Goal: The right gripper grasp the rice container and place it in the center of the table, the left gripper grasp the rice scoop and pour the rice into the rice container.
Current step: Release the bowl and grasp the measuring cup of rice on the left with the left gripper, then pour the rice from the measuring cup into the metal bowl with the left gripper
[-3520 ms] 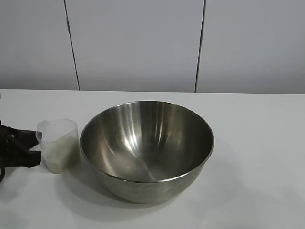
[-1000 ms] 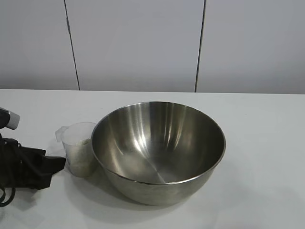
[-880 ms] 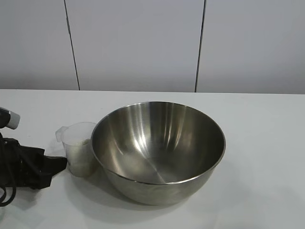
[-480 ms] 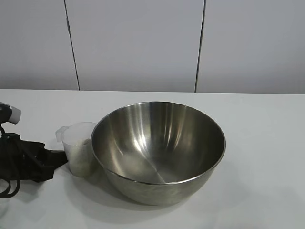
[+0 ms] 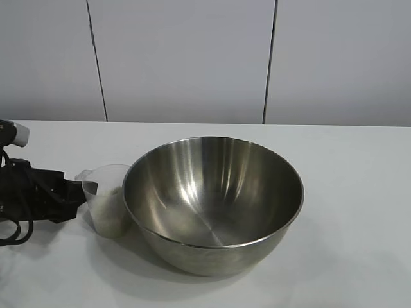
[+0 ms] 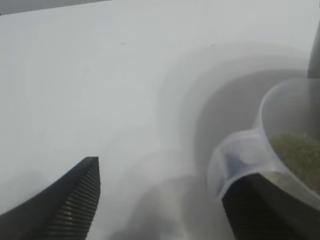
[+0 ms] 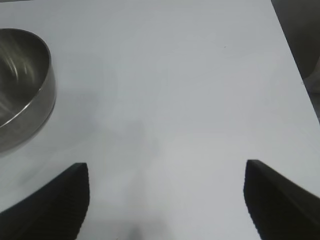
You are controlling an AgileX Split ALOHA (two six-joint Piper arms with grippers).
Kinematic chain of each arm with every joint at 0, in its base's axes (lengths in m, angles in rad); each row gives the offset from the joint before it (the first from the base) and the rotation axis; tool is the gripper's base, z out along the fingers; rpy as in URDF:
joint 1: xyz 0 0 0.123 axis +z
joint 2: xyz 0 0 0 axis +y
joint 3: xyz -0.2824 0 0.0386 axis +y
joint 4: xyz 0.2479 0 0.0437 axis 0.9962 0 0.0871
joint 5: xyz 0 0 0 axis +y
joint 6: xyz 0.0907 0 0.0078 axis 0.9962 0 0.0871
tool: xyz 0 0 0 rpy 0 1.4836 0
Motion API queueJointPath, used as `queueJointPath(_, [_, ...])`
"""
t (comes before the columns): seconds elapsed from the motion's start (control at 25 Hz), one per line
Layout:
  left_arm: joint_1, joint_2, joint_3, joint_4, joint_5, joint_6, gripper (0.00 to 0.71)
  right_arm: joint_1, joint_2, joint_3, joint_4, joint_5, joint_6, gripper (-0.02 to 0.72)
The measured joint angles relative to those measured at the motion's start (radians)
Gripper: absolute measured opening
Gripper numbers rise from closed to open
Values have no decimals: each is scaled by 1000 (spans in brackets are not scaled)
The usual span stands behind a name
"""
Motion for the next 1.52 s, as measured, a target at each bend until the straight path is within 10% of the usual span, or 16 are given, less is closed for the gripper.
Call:
queueJointPath(0.24, [0, 0, 0, 2, 0, 1, 59, 0, 0, 0, 0, 1, 0, 578])
queueJointPath(0.8, [0, -148, -3, -17, 15, 46, 8, 0, 0, 0, 0, 1, 0, 578])
queueJointPath(1.04, [-16, -343, -106, 10, 305, 107, 8, 0, 0, 0, 0, 1, 0, 578])
queueJointPath(1.24, [-132, -494, -263, 42, 673, 198, 8, 0, 0, 0, 0, 1, 0, 578])
queueJointPath(1.52, [-426, -524, -475, 46, 1088, 417, 8, 0, 0, 0, 0, 1, 0, 578])
